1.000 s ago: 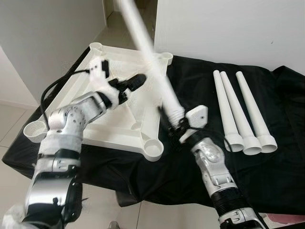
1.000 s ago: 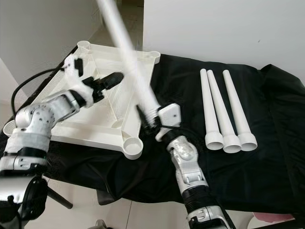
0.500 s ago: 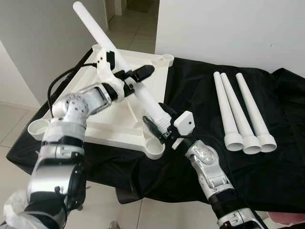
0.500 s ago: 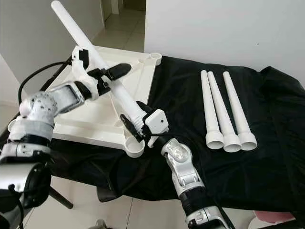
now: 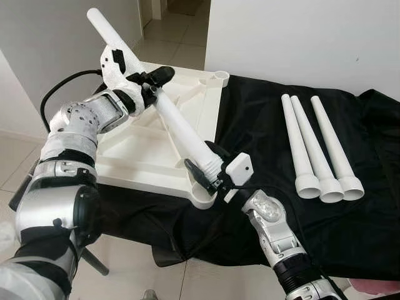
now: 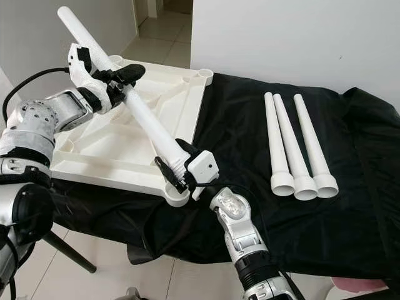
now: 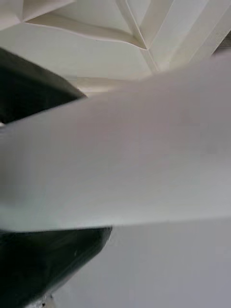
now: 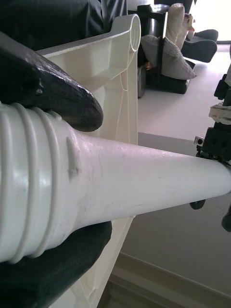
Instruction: Building children table
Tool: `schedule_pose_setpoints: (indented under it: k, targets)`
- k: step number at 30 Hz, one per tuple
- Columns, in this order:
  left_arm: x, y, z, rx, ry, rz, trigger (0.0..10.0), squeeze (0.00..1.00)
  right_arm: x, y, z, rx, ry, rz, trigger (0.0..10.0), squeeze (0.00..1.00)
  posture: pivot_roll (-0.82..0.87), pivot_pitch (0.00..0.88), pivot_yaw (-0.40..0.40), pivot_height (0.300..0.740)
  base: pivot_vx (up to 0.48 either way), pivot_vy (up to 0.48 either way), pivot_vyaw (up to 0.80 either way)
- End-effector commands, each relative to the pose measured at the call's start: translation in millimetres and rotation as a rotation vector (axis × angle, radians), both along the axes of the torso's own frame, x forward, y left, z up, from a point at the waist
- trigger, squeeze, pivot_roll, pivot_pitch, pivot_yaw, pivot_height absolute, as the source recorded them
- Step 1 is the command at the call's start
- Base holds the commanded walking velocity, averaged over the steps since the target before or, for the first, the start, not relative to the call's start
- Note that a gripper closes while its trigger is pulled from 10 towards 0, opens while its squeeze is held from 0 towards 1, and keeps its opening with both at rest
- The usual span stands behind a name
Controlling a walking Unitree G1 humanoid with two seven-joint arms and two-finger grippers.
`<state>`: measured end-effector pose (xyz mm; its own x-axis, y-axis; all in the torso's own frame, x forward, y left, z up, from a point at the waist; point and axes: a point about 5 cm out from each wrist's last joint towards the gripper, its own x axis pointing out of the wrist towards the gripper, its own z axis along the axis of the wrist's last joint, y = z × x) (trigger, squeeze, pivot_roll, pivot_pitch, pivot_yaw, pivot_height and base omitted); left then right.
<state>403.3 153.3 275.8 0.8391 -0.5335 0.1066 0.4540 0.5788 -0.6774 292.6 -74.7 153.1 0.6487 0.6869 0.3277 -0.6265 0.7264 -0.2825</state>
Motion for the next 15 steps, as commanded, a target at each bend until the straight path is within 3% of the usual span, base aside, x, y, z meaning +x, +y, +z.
schedule_pose_setpoints:
  k: [1, 11, 12, 15]
  targets:
    - [-2.8, -3.1, 17.3, -0.059, -0.149, -0.122, 0.0, 0.00, -2.1, -0.3, -3.7, -0.015, 0.008, 0.004, 10.0, 0.00, 0.02, 0.008, 0.015, 0.740, 0.000, 0.000, 0.00]
    - [-0.7, -1.0, 24.6, -0.082, -0.174, -0.131, 0.0, 0.00, -1.1, -0.3, -3.5, -0.001, 0.019, -0.009, 10.0, 0.00, 0.02, 0.023, 0.019, 0.740, 0.000, 0.000, 0.00]
    - [-0.6, -1.0, 27.4, -0.078, -0.186, -0.133, 0.0, 0.00, -0.6, -0.8, -4.6, 0.008, 0.041, -0.004, 10.0, 1.00, 0.02, 0.026, 0.018, 0.740, 0.000, 0.000, 0.00]
    - [-0.4, -0.9, 30.4, -0.072, -0.198, -0.133, 0.0, 0.00, -0.3, -1.2, -6.0, 0.019, 0.066, 0.003, 10.0, 1.00, 0.02, 0.026, 0.018, 0.740, 0.000, 0.000, 0.00]
